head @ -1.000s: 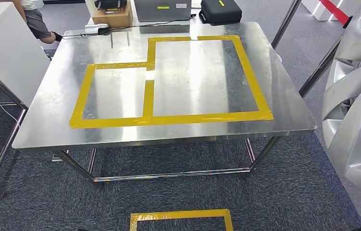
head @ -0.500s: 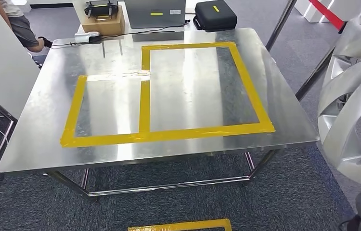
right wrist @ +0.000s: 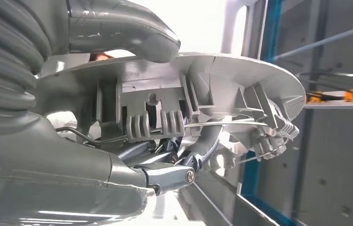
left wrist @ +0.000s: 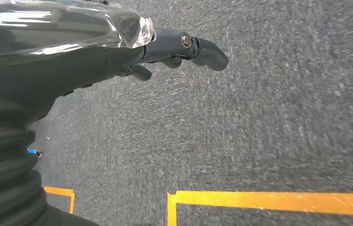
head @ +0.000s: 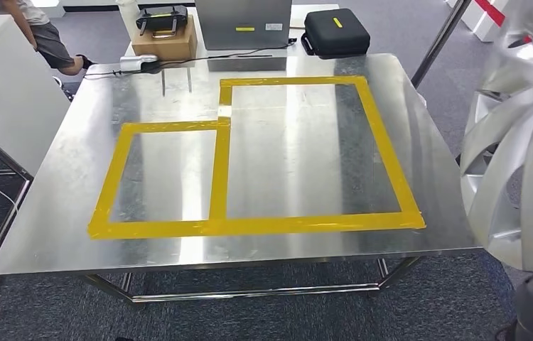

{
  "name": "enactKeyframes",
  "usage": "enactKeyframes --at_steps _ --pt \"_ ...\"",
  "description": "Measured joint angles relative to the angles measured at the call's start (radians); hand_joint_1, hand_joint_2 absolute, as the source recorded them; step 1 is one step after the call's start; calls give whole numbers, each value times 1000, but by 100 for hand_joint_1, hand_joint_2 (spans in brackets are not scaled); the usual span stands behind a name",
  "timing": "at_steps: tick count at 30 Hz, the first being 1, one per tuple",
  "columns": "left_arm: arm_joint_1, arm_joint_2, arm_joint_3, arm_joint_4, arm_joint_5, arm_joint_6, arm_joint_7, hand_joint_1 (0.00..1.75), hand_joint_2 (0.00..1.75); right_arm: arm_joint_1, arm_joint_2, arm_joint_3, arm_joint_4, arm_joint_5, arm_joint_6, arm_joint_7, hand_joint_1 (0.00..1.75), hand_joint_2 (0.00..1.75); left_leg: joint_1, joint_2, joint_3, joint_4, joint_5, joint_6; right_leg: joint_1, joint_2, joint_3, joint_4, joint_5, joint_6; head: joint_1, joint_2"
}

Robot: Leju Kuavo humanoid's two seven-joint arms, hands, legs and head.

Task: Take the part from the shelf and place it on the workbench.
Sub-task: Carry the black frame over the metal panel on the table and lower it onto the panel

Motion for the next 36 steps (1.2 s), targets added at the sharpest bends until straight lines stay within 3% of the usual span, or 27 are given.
enactKeyframes --at_steps 2,5,6,7,10,12,14,17,19,29,36 --pt "-4 -1 0 0 -3 1 -4 0 175 -9 2 17 31 19 0 13 175 175 0 3 -33 65 -2 -8 -6 0 23 -11 -6 -8 -8 0" --pt "-4 0 0 0 -11 1 -7 0 175 -23 3 41 96 51 -4 39 175 175 3 5 -147 210 -59 -20 -8 1 40 -17 -17 -16 -23 0" --pt "-3 1 0 0 -12 1 -7 0 175 -28 3 48 121 59 -6 48 175 175 3 5 -177 231 -68 -22 -8 2 44 -18 -23 -16 -27 0" --pt "-3 1 0 0 -13 1 -7 0 175 -32 3 53 145 65 -8 54 175 175 4 5 -192 222 -56 -22 -8 2 50 -18 -29 -16 -29 0" --pt "-3 1 1 0 -16 0 -7 0 175 -49 4 69 207 79 -9 70 175 175 2 6 -163 63 74 -18 -8 2 75 -19 -47 -10 -33 0" --pt "-3 2 1 0 -17 0 -8 0 175 -64 4 79 242 93 -10 81 175 175 -3 7 -143 -4 106 -10 -7 2 81 -22 -55 -2 -35 0" --pt "-2 2 2 0 -19 -1 -9 0 175 -80 5 88 276 112 -13 94 175 175 -6 7 -136 -13 107 -2 -6 2 83 -26 -58 3 -35 0" --pt "-1 2 4 0 -21 -2 -9 0 175 -105 5 98 329 155 -20 124 175 175 -3 5 -132 -20 120 -1 -3 1 92 -35 -59 -7 -31 0" --pt "-2 2 4 0 -23 -4 -9 0 175 -126 5 108 372 201 -27 151 175 175 -3 4 -132 -21 117 2 -3 0 96 -44 -59 -7 -26 0" --pt "-4 0 4 0 -43 -8 -25 0 175 -289 4 141 687 418 -61 273 175 175 -3 4 -131 -20 116 8 -2 0 101 -55 -54 13 -20 0" --pt "-4 0 4 0 -57 -2 -66 0 175 -369 9 170 881 586 -108 349 175 175 -1 4 -128 -22 116 8 0 0 102 -54 -54 16 -20 0"
